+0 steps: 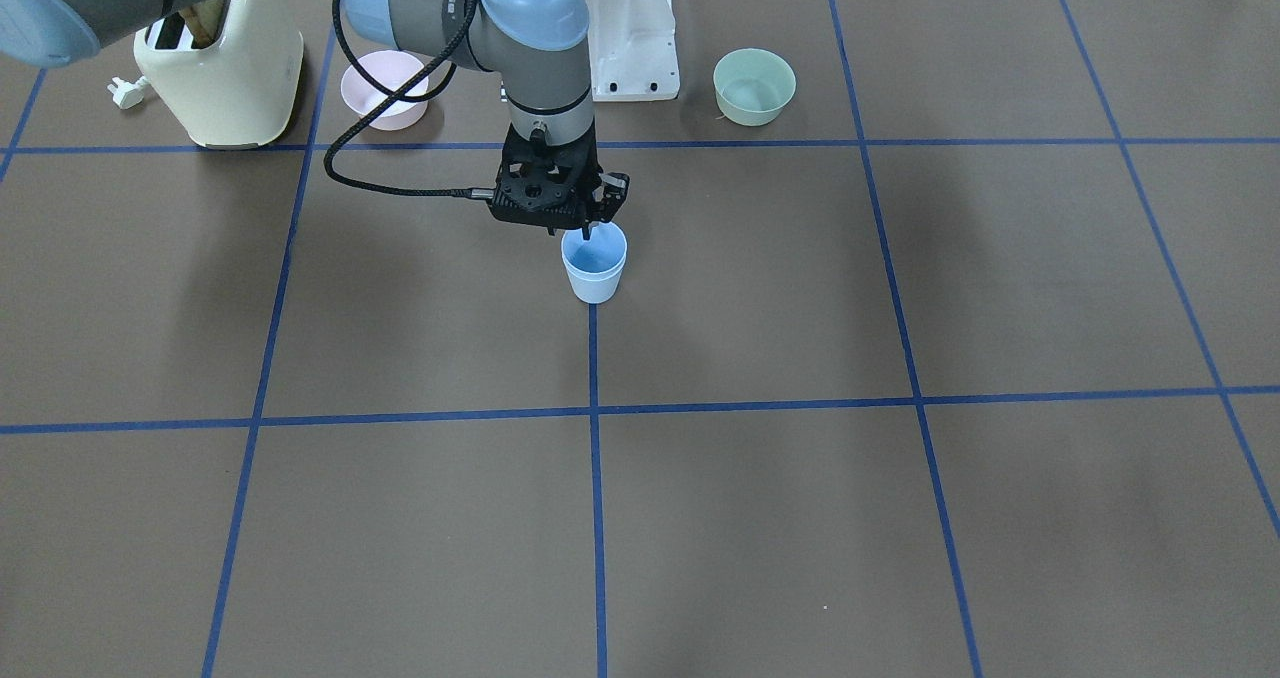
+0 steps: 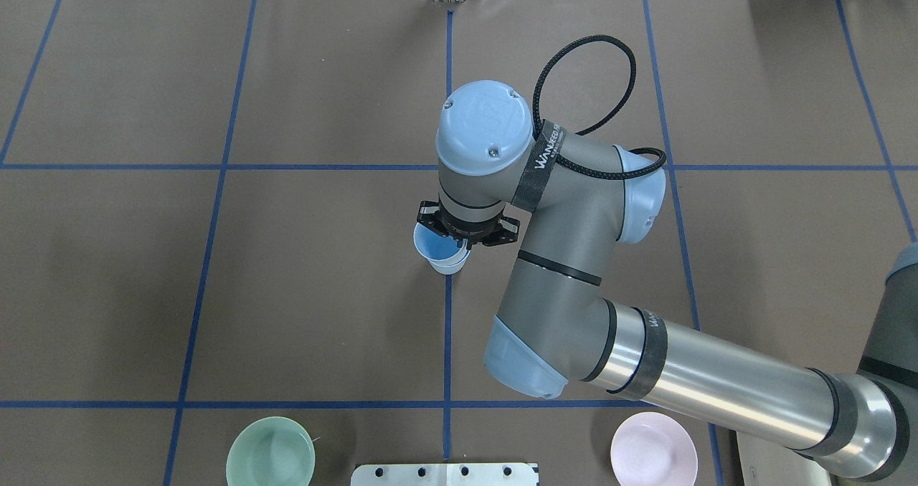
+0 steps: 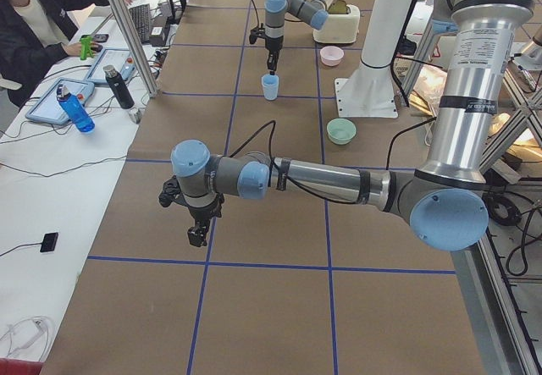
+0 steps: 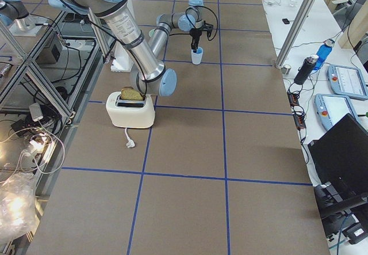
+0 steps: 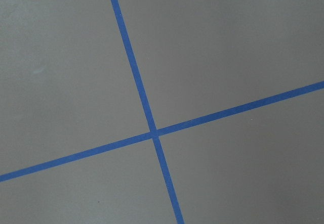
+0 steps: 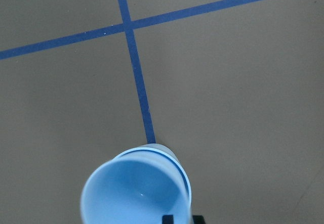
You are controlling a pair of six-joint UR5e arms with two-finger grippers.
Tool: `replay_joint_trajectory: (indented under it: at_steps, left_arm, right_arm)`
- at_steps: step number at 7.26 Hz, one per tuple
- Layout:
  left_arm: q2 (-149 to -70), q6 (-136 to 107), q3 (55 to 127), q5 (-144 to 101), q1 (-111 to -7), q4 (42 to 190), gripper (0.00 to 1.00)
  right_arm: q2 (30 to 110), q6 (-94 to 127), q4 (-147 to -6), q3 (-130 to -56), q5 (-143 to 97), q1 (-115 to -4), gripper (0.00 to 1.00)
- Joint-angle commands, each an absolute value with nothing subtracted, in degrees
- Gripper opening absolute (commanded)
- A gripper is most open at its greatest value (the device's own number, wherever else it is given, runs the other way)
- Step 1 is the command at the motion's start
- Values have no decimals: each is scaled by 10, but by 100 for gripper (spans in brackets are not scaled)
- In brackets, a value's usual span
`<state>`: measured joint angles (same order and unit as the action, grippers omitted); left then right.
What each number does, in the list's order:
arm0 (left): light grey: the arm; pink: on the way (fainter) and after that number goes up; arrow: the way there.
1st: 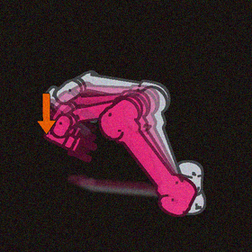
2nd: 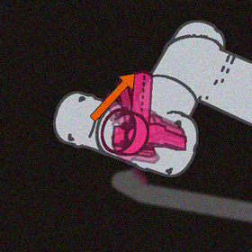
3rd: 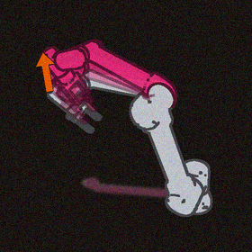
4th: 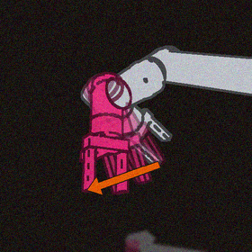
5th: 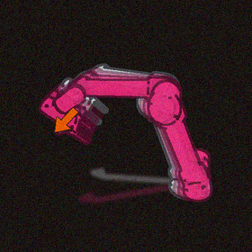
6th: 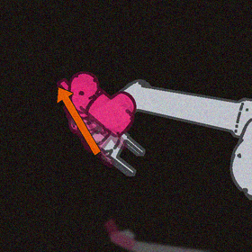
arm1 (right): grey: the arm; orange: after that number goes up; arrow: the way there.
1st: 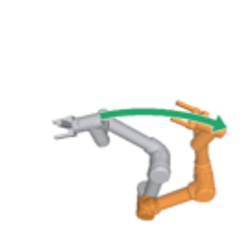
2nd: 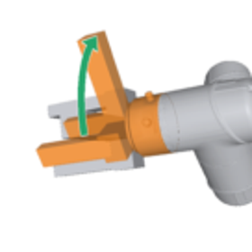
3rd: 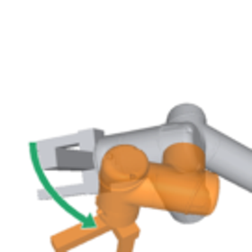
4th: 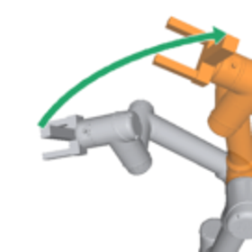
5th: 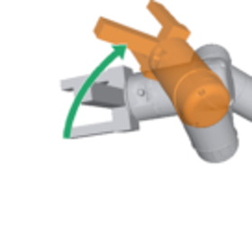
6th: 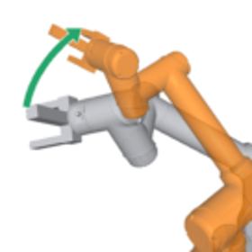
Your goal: Stack blue cups with both arms
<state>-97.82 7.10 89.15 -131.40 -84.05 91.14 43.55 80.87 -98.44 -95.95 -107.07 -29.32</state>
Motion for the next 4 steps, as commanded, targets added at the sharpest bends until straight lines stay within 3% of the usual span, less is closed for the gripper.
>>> replay_joint_trajectory:
  at_steps: [1, 3, 4]
  left_arm:
    - [-978, 69, 890, -1314, -841, 911, 99]
    - [-971, 69, 889, -1314, -841, 910, 99]
    - [-951, 69, 894, -1315, -841, 911, 99]
  right_arm:
    - [432, 800, -985, -976, -1065, -328, 100]
    - [451, 724, -994, -979, -1126, -410, 100]
    - [499, 642, -992, -990, -1161, -464, 100]
